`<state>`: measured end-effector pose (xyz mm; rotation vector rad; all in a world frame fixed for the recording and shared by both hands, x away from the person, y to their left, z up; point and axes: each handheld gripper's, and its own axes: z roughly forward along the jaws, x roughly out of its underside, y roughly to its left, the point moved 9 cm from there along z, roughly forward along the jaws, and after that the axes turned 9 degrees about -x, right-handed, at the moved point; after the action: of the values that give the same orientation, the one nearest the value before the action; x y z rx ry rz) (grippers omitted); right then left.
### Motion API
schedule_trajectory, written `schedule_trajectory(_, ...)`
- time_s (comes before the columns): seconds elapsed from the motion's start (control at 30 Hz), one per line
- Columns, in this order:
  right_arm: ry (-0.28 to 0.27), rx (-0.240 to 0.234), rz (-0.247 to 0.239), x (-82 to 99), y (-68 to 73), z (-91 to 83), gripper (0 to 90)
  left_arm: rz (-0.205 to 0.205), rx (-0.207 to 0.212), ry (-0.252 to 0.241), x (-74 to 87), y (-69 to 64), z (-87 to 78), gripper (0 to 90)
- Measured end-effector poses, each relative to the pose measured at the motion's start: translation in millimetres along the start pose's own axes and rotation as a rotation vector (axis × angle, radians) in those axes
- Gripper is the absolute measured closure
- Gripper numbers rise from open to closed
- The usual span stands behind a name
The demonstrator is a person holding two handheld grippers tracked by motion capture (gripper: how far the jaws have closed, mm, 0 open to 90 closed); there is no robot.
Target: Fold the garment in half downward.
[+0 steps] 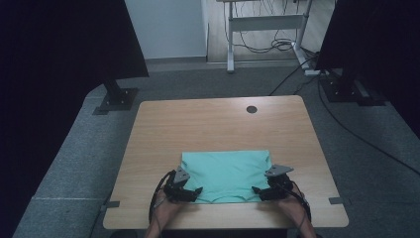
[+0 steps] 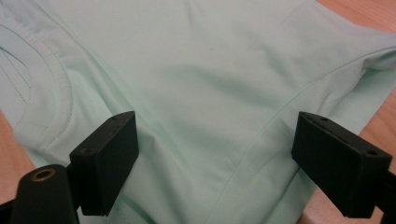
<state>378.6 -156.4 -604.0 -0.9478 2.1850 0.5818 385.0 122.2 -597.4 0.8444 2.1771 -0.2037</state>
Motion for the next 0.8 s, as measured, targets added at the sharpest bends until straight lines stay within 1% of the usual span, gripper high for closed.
schedule_trajectory(0.13,-0.010,-0.002,-0.004,-4.2,-11.6,3.0,14.0,-0.005,-0.003,-0.002,-4.5,2.7,5.5,17.7)
schedule_trajectory(0.27,-0.011,-0.008,-0.006,-6.3,-16.3,4.5,14.1,-0.004,-0.001,-0.005,-6.1,4.1,7.5,17.7)
schedule_trajectory(0.43,-0.013,-0.007,-0.003,-6.5,-16.3,4.6,14.0,-0.001,0.002,-0.004,-7.1,5.0,8.6,17.6)
schedule_trajectory(0.6,-0.016,-0.015,0.020,-8.4,-15.3,3.1,12.1,0.017,0.000,0.003,-8.1,6.3,6.6,15.4)
schedule_trajectory(0.63,-0.025,-0.017,0.026,-9.4,-14.7,2.1,11.9,0.012,0.004,-0.003,-9.0,6.9,5.2,15.0)
schedule_trajectory(0.7,-0.050,-0.021,0.034,-12.4,-12.7,-1.1,10.9,-0.010,0.014,-0.022,-11.9,8.0,0.6,13.8)
schedule_trajectory(0.8,-0.056,-0.012,0.027,-14.9,-9.9,-5.8,9.7,-0.023,0.025,-0.040,-14.5,8.8,-6.6,12.1)
